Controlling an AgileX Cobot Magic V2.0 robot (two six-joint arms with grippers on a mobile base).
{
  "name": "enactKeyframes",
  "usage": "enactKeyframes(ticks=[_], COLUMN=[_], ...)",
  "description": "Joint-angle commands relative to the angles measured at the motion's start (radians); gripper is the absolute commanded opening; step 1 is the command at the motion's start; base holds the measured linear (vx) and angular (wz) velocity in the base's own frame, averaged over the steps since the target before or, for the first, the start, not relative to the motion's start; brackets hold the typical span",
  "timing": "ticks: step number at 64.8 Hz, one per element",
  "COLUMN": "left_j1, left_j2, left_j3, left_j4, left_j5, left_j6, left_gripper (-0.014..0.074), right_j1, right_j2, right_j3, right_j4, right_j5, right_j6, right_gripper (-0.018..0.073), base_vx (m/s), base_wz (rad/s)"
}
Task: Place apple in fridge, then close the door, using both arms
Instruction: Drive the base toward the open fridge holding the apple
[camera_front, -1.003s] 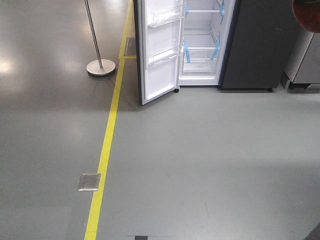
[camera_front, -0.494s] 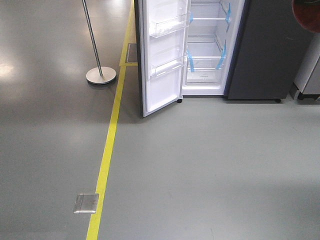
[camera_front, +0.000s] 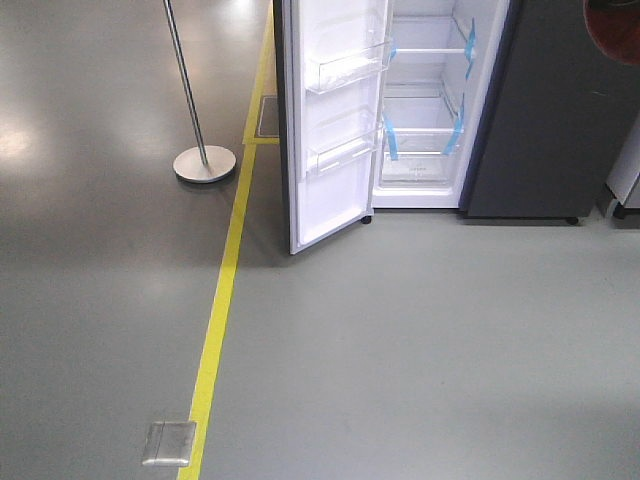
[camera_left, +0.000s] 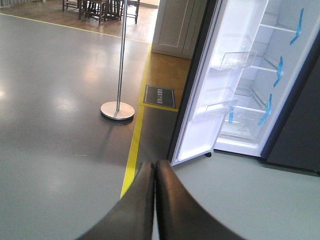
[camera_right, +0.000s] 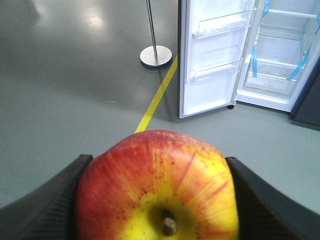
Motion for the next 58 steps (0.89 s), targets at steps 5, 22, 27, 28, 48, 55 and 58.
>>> enactKeyframes(ticks=[5,22,27,28,48,55,58], left_j1=[-0.001,-0.001,-0.001,-0.001,-0.001,-0.001,-0.001], left_j2=[-0.016,-0.016,-0.016,-0.016,-0.016,-0.016,-0.016], left_j3=[-0.017,-0.017,-0.017,-0.017,-0.017,-0.017,-0.017], left_j4=[0.000,0.000,0.000,0.000,0.000,0.000,0.000], left_j5=[-0.073,-0.073,-0.073,-0.073,-0.073,-0.073,-0.073], left_j6=[-0.009,-0.009,-0.009,-0.009,-0.009,-0.009,-0.009], left_gripper=[-0.0006,-0.0006,-0.0006,-0.0006,-0.0006,-0.0006,-0.0006], right_j1=[0.000,0.000,0.000,0.000,0.000,0.000,0.000], right_j2=[-0.017,-0.017,-0.017,-0.017,-0.017,-0.017,-0.017], right_j3=[-0.030,-0.030,-0.030,-0.030,-0.030,-0.030,-0.030], right_j4=[0.019,0.019,0.019,0.019,0.019,0.019,0.019], right_j5=[-0.073,-0.073,-0.073,-0.073,-0.073,-0.073,-0.073], right_j6=[-0.008,-0.008,-0.008,-0.008,-0.008,-0.008,-0.008], right_gripper=[0.0101,0.0101,0.0101,0.0101,0.0101,0.0101,0.0101], base_vx=[0.20,0.19,0.19,0.19,0.18,0.18,0.18], base_wz=[-0.01,-0.03,-0.04,-0.04,-0.03,-0.01,0.00])
